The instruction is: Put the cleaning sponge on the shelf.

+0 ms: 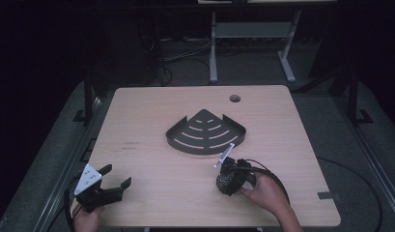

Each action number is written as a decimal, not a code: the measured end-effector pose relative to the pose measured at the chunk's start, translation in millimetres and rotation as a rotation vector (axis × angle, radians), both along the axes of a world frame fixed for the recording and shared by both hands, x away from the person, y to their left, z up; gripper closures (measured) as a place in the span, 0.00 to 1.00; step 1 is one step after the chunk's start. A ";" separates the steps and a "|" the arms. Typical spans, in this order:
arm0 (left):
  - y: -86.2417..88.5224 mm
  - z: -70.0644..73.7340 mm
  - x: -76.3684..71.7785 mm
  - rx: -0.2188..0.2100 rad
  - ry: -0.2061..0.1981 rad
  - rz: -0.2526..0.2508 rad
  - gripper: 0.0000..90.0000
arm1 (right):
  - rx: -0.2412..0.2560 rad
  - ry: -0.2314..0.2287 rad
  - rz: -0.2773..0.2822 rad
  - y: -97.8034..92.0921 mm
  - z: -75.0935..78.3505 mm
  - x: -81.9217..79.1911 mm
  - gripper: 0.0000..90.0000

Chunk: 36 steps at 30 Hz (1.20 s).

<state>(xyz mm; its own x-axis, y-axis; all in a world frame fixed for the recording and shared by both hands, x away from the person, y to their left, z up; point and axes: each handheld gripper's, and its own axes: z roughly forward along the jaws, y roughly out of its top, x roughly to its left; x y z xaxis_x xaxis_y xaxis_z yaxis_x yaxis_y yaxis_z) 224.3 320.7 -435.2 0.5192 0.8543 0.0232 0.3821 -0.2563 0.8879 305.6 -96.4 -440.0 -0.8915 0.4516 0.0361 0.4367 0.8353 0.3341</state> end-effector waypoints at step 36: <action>-0.8 0.1 -0.1 0.001 0.003 -0.004 0.15 | 0.066 0.008 0.007 -9.0 31.7 12.1 0.37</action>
<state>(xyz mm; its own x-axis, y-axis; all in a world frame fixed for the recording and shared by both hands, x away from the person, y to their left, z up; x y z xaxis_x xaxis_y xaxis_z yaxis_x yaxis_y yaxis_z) 224.2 319.9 -435.1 0.5224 0.8524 0.0226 0.3836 -0.2586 0.8866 317.7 -105.4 -408.3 -0.8941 0.4420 0.0729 0.4340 0.8143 0.3855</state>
